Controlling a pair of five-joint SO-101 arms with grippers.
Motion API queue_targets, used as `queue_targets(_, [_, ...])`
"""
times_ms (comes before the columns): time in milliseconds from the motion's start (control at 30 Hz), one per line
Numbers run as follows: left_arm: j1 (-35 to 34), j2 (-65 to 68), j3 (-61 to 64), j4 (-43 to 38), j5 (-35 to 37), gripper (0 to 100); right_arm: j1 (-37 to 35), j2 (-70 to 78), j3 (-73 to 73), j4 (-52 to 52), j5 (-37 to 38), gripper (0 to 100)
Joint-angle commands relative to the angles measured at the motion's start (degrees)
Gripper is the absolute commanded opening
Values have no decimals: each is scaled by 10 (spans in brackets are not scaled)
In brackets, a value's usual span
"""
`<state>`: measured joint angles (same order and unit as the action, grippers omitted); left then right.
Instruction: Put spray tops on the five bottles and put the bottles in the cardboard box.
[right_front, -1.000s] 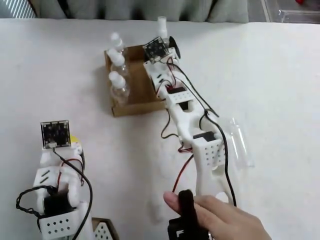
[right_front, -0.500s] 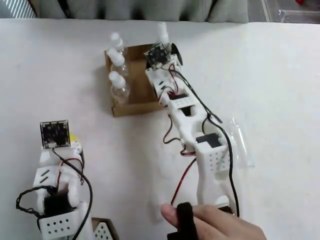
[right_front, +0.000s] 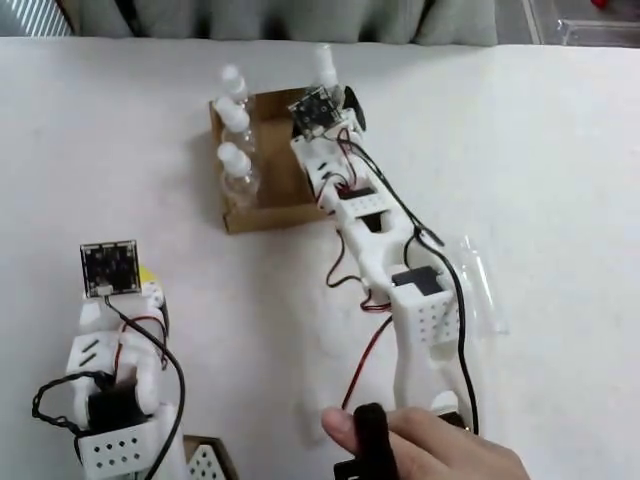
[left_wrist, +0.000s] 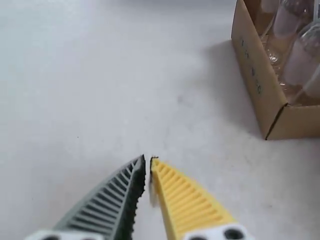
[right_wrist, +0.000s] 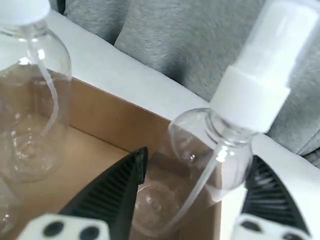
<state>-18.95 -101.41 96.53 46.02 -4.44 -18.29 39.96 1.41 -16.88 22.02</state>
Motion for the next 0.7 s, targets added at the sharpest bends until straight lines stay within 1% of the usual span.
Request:
queue_targets(0, [9, -3, -2, -18, -5, 28, 0, -45, -6, 5, -21, 336])
queue_targets(67, [9, -3, -2, -18, -5, 28, 0, -47, -8, 18, -33, 341])
queue_targets(667, [9, -3, -2, -18, -5, 28, 0, -51, -4, 18, -36, 343])
